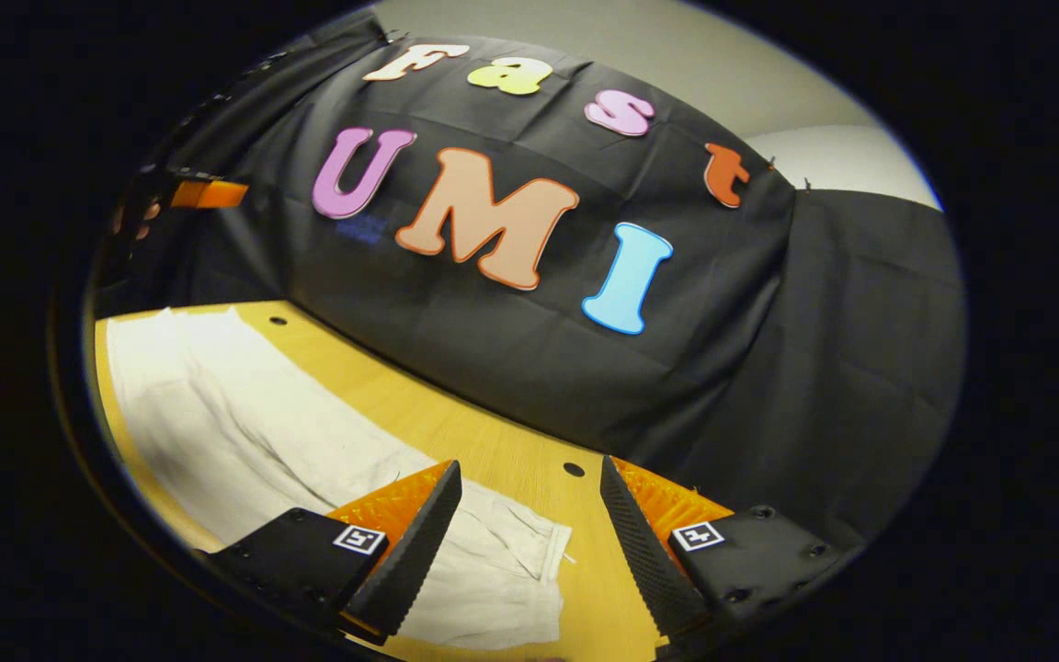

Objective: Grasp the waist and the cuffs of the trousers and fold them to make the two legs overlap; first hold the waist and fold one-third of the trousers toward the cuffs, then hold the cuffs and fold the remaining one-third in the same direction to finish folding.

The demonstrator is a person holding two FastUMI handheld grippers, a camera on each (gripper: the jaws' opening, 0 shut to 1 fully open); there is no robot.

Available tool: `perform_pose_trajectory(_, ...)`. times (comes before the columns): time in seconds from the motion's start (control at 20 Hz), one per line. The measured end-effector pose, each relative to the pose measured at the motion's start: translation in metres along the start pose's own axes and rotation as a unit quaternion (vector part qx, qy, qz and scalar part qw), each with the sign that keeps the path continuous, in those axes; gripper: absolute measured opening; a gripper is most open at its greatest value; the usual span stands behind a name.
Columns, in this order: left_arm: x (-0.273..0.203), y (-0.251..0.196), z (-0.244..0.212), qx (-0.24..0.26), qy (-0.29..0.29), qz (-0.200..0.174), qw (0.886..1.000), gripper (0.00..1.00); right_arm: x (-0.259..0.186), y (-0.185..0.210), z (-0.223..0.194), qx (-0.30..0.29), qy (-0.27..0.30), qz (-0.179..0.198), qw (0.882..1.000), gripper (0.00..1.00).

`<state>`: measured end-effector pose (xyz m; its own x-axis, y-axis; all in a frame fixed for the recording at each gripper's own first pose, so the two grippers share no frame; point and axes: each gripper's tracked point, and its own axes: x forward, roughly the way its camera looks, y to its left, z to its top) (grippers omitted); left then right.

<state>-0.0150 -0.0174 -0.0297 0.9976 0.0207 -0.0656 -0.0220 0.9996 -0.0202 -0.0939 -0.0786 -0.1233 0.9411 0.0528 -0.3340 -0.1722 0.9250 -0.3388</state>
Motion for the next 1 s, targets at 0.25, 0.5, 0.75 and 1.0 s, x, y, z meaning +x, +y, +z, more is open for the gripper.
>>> perform_pose_trajectory(0.25, -0.002, -0.006, -0.006, 0.005, 0.005, 0.001, 1.0, 0.96, -0.023, 0.033, -0.045, -0.093, 0.027, 0.072, 0.993, 0.98)
perform_pose_trajectory(0.5, -0.005, -0.007, -0.012, 0.015, 0.014, 0.005, 1.0, 0.96, -0.044, 0.059, -0.094, -0.174, 0.06, 0.141, 0.973, 0.97)
perform_pose_trajectory(0.75, -0.007, -0.005, -0.019, 0.022, 0.025, 0.008, 0.999, 0.97, -0.056, 0.08, -0.131, -0.239, 0.083, 0.192, 0.948, 0.98)
perform_pose_trajectory(1.0, -0.007, -0.008, -0.022, 0.04, 0.027, 0.001, 0.999, 0.96, -0.064, 0.096, -0.163, -0.301, 0.102, 0.236, 0.918, 0.98)
